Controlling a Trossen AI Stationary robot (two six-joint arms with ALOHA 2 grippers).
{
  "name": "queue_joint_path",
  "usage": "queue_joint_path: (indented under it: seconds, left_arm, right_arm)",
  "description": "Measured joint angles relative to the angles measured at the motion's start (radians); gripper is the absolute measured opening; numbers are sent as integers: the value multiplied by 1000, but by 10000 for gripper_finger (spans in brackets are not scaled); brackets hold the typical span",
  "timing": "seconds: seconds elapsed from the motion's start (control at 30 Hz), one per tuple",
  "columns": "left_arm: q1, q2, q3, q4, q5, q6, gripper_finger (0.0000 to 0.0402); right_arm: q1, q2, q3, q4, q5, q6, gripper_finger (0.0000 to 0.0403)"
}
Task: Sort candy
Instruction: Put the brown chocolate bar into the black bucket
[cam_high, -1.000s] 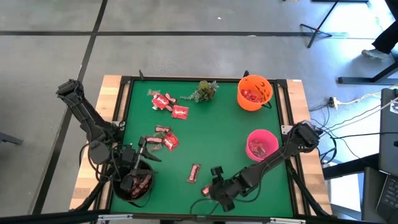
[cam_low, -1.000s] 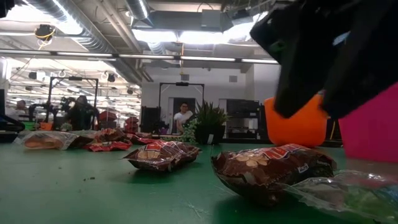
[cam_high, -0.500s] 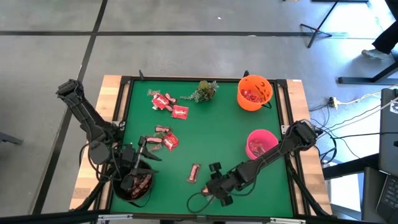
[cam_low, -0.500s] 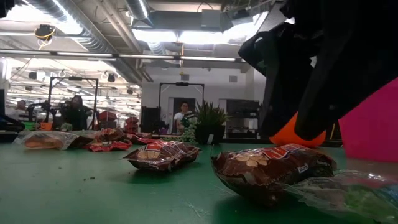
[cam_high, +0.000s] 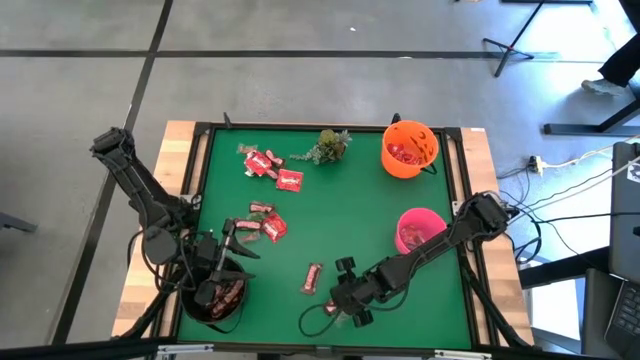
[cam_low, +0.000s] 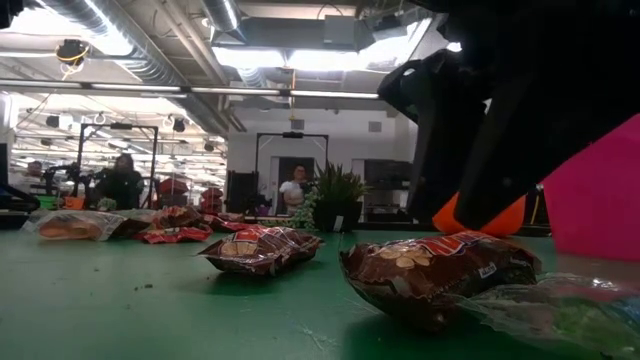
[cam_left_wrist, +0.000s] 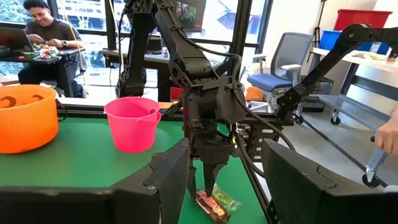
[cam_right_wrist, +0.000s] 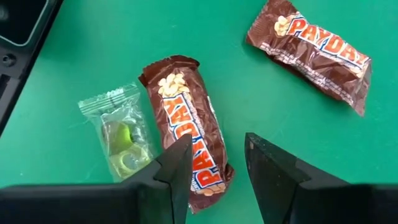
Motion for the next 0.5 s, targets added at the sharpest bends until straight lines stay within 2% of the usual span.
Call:
queue_joint_path:
  seconds: [0.5]
  left_arm:
    - [0, 0, 0, -33, 0, -9, 188]
  right_arm:
    - [-18, 42, 2, 5, -16, 26, 143]
